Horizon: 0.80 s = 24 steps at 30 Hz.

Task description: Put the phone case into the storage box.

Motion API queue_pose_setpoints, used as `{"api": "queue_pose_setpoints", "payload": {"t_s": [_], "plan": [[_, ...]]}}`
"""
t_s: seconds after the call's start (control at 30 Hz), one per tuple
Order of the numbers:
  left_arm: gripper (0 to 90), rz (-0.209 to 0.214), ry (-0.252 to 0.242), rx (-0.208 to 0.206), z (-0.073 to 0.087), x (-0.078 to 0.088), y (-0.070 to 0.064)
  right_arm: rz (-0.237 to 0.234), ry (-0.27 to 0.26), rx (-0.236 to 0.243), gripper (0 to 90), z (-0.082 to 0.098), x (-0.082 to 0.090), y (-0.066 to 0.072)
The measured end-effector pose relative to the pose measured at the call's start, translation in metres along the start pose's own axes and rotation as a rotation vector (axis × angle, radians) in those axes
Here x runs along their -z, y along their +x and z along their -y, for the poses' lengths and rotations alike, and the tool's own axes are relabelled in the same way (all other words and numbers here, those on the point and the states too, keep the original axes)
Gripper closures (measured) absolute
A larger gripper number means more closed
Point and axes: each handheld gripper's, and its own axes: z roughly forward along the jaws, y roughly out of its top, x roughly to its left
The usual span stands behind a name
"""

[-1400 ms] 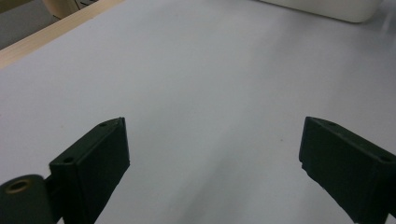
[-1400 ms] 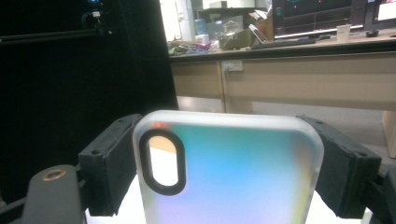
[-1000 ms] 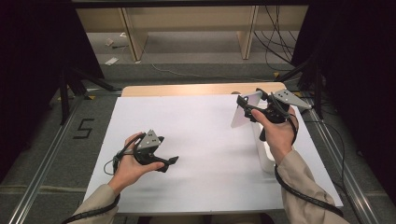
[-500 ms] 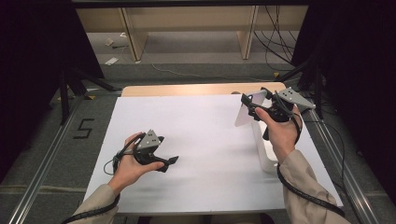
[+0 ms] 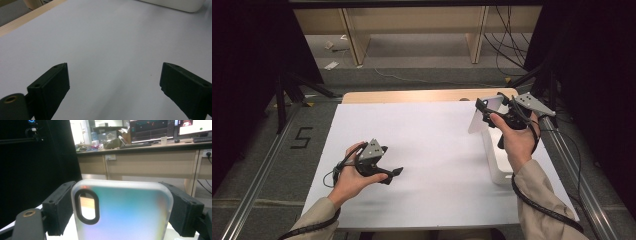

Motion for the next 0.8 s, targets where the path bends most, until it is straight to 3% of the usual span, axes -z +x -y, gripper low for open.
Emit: {"api": "queue_pose_setpoints", "payload": {"t_s": [0.8], "plan": [[8.5, -0.001, 0.000, 0.001, 0.000, 0.000, 0.000, 0.057, -0.016, -0.011, 18.7, -0.006, 0.008, -0.016]]}}
